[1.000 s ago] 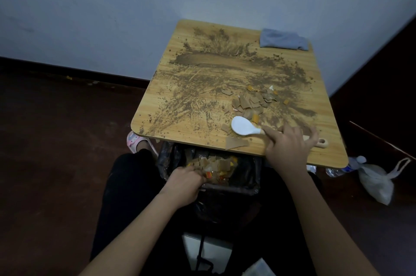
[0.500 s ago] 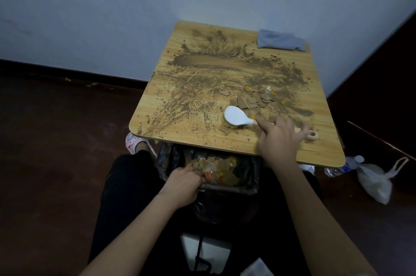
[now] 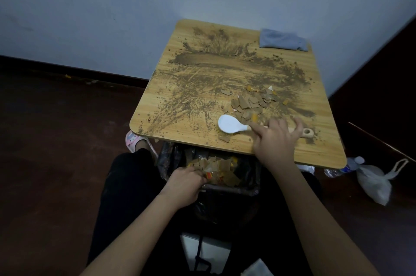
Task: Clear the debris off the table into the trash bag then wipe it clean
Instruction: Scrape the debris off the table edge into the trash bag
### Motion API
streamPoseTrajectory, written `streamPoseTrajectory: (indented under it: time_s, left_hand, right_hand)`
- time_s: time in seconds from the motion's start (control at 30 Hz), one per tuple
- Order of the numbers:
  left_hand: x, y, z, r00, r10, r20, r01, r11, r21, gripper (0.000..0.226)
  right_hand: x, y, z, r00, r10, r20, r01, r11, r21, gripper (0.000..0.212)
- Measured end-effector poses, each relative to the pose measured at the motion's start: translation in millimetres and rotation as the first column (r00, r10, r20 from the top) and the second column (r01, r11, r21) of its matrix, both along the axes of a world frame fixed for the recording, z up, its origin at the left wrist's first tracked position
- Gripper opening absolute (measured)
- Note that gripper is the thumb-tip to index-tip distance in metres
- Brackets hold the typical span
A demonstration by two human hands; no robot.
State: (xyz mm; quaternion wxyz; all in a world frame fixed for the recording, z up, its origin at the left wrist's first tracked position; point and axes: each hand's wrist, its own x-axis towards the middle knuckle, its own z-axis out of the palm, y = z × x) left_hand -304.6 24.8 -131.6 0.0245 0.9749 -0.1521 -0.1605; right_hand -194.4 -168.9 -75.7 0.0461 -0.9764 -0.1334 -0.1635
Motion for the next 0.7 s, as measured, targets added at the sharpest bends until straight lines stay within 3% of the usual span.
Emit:
streamPoseTrajectory:
  time_s: [0.7]
  left_hand:
    - [1,-1,-1,1.000,0.003,0.013,-0.003,1.000,0.000,0.029]
  right_hand:
    - [-30,-13,3,0.997,0.039,0.065,-0.046,0.993,0.108,0.023]
